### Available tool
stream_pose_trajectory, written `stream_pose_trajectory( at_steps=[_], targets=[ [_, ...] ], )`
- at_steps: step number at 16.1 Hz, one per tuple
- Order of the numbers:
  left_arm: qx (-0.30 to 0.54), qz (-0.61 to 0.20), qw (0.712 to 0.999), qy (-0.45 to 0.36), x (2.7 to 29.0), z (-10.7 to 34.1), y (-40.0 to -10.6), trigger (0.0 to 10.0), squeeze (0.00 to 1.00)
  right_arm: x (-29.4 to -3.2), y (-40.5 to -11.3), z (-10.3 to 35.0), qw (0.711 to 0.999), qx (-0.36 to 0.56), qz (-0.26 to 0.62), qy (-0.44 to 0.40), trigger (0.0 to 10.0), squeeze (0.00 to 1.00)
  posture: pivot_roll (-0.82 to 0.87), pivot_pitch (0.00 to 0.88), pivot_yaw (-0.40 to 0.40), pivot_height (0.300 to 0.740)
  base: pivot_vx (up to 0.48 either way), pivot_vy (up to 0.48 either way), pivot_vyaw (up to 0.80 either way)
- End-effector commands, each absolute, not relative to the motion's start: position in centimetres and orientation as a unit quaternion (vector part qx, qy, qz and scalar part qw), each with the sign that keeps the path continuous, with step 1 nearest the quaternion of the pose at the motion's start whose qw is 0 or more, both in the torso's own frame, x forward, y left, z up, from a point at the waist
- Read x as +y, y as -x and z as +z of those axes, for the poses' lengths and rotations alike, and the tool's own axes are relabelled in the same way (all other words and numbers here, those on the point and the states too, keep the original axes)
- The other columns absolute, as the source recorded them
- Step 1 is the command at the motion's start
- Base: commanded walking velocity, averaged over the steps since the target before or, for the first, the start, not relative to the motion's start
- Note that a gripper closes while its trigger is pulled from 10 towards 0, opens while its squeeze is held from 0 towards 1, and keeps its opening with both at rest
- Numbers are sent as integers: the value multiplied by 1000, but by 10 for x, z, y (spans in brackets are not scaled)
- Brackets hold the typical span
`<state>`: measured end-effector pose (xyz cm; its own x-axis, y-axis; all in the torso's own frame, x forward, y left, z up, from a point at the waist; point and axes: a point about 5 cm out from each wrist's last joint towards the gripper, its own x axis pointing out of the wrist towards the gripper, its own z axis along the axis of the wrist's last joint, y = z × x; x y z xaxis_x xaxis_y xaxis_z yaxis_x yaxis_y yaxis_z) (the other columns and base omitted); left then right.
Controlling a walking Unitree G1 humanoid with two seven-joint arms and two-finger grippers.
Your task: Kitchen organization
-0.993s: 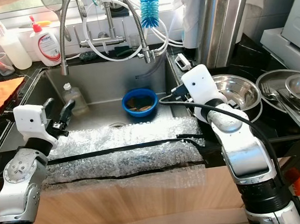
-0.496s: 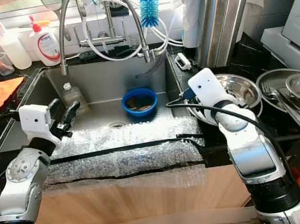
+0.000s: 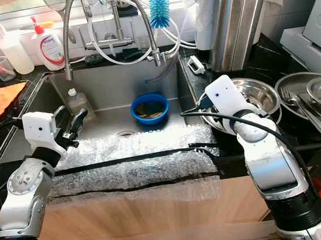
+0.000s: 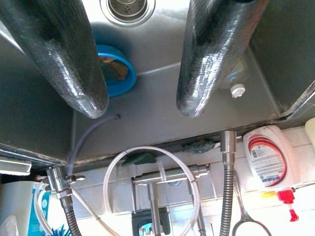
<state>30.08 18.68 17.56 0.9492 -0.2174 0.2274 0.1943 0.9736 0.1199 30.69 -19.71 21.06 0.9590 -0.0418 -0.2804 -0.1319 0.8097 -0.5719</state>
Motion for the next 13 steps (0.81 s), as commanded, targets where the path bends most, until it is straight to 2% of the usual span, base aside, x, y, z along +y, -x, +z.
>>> stream_pose_trajectory(
  at_steps=[1,9,11,13],
  targets=[
    [-115,-109,986,-49,187,177,-303,10000,0,-196,-305,212,938,141,23,317,10000,0,-124,0,93,740,0,0,0],
    [-112,-113,986,-50,186,177,-304,10000,0,-194,-305,199,931,162,32,326,10000,0,-117,0,94,740,0,0,0],
    [-111,-114,986,-51,185,176,-304,10000,0,-193,-306,200,931,160,33,327,0,0,-117,0,95,740,0,0,0],
    [-110,-115,986,-51,185,176,-304,10000,0,-193,-306,199,930,161,35,328,0,0,-117,0,95,740,0,0,0]
  ],
)
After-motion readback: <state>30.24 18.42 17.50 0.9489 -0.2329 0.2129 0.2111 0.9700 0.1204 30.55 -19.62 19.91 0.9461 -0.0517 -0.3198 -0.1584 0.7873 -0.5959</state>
